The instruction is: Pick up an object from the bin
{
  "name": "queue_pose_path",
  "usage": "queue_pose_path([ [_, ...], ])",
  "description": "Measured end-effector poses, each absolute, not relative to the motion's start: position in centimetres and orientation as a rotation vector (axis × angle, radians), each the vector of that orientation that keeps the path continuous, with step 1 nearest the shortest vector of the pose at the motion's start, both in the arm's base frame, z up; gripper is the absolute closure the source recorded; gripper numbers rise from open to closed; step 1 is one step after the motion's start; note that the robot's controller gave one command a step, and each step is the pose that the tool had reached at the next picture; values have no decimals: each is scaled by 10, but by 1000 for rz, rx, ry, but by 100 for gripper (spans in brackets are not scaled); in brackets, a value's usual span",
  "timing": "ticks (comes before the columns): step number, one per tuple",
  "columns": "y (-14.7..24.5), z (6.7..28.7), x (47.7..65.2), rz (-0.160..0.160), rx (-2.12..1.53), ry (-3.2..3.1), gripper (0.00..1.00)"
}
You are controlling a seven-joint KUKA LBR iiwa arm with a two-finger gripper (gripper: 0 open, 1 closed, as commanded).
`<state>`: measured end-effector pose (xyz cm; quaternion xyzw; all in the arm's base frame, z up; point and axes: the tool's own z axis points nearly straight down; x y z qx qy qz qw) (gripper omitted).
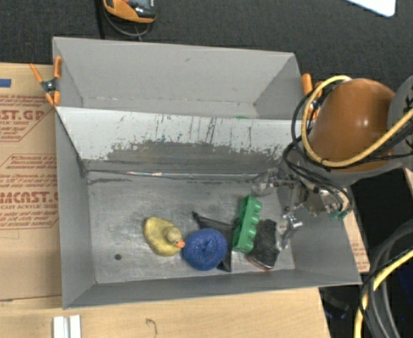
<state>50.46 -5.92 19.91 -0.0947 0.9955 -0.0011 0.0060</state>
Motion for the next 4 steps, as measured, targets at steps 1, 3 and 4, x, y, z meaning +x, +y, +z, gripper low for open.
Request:
queue_pose_path([
  [1,-59,131,507,-2,-415,3108,0],
  [3,-48,77,499,1,-1048,2977,100],
  [4,-65,76,512,27,-1095,2962,100],
])
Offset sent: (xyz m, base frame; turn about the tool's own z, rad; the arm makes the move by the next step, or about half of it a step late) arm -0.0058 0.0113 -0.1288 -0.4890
